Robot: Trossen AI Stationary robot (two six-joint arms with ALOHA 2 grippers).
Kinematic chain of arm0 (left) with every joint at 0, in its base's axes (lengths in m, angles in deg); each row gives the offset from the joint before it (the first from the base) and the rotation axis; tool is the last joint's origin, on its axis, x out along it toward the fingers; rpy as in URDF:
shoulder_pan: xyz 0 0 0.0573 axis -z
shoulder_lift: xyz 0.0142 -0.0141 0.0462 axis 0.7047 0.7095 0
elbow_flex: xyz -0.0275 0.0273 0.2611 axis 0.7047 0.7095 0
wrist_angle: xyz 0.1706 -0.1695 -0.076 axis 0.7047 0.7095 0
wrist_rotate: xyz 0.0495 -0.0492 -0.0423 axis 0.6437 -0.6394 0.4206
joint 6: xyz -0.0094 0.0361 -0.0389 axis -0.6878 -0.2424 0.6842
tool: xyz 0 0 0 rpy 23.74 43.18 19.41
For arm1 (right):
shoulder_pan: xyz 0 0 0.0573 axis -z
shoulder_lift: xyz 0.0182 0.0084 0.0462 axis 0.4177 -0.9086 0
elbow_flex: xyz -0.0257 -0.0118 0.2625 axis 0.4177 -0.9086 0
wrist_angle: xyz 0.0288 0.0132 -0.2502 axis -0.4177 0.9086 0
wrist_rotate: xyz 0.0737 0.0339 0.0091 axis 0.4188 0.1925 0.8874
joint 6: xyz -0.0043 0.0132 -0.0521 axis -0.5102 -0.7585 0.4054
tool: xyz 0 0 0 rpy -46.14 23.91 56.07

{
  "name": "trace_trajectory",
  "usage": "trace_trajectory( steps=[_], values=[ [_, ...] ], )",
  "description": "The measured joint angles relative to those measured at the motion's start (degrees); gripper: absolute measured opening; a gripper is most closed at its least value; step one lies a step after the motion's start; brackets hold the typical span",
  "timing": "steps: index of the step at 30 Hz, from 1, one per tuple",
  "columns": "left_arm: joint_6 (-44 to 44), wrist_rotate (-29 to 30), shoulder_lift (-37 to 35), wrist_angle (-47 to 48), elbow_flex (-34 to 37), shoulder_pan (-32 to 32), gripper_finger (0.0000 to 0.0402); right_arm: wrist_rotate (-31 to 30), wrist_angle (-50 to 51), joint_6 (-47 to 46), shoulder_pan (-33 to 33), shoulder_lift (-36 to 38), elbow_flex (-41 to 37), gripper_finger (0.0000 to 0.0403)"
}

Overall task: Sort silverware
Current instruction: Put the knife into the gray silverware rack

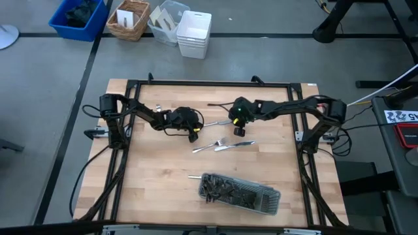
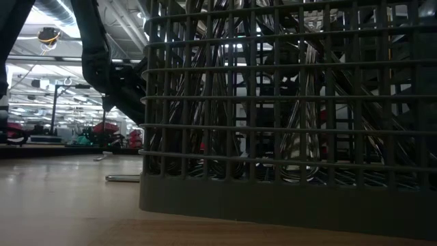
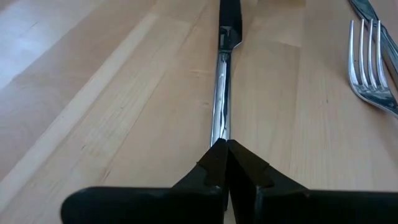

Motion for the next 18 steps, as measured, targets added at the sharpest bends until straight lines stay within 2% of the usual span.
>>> trace_trajectory(
  steps=[11, 18],
  values=[
    [0.0, -0.1, 0.0, 0.1, 0.0, 0.0, 0.0001, -2.5, 0.0, 2.2, 0.0, -0.7, 0.0, 0.0074],
    [0.0, -0.1, 0.0, 0.1, 0.0, 0.0, 0.0001, -6.3, 0.5, 2.1, -0.1, -0.8, 0.0, 0.0074]
  ],
)
